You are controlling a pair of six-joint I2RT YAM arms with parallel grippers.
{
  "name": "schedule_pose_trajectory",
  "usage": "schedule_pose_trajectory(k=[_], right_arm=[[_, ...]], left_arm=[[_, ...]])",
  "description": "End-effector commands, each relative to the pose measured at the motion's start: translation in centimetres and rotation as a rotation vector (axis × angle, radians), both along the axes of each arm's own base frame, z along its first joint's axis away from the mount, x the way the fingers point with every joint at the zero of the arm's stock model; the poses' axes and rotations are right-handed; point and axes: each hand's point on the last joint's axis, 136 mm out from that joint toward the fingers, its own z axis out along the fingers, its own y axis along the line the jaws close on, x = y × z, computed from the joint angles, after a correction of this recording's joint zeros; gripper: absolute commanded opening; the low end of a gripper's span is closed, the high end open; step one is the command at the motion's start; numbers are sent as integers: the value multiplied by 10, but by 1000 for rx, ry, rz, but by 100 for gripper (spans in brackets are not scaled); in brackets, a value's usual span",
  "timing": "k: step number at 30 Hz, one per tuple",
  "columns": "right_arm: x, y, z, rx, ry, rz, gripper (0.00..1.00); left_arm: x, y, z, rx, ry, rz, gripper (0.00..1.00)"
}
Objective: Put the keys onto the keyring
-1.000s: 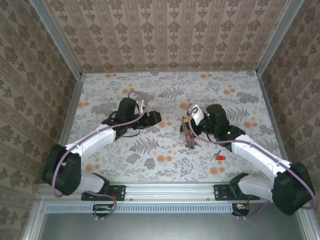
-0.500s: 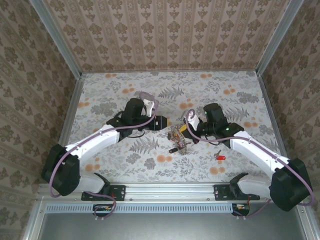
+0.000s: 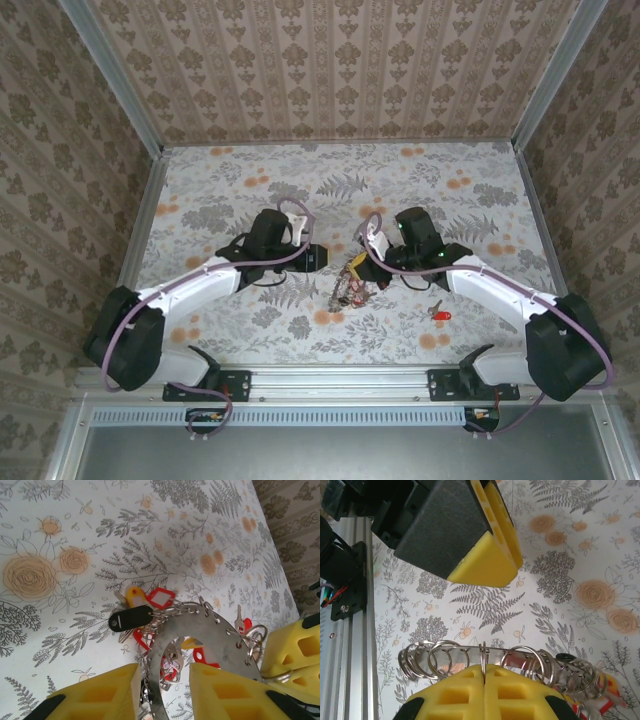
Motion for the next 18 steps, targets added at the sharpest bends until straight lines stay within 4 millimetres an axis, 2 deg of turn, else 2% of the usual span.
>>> schedule_pose_trajectory(k=[1,5,10,14,18], right_arm=[[4,9,13,63,-23,-4,0],[20,15,39,159,-125,-77,0],[27,15,36,104,-178,-148,0],[28,6,31,66,-161,-195,0],[27,2,40,101,-199,-220,0]], left_arm=[[-1,-15,4,-26,10,-69,29],[-4,-27,2,-39,36,-124,26],[-7,-34,7,-58,22,-152,22],[4,-12,6,23,-30,-41,25],[4,0,13,47,-79,-13,26]])
